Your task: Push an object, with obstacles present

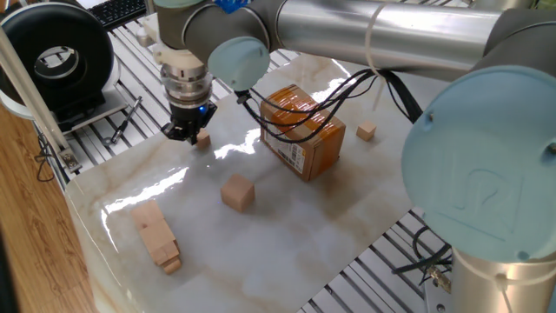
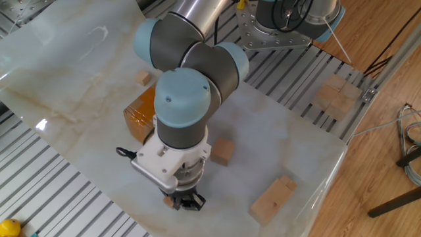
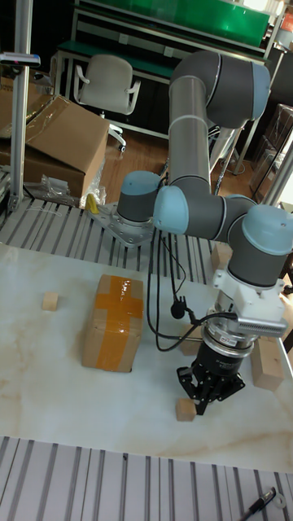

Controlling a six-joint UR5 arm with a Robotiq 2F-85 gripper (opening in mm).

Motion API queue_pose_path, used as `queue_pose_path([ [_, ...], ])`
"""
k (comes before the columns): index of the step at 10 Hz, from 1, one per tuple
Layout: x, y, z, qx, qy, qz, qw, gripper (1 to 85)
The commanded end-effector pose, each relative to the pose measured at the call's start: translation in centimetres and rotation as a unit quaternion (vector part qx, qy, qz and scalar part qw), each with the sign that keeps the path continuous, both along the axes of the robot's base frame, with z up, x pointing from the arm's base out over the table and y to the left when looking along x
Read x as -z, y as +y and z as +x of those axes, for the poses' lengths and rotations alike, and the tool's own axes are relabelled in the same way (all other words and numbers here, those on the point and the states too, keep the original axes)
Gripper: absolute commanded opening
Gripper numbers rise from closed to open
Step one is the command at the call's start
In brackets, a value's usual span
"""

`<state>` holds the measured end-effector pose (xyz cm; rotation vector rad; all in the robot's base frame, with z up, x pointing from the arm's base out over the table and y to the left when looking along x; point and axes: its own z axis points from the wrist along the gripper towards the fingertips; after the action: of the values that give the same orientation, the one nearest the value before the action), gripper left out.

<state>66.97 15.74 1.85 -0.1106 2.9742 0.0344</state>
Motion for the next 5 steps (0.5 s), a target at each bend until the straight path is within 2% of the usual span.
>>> queue_pose_path([
  [1, 0.0, -2.7, -0.2, -0.015, 0.001, -0.009, 0.9999, 1.3],
  [3, 0.7, -4.5, -0.2, -0.023, -0.005, -0.023, 0.9995, 1.3],
  [5, 0.8, -4.1, -0.1, -0.016, -0.009, -0.013, 0.9997, 1.3],
])
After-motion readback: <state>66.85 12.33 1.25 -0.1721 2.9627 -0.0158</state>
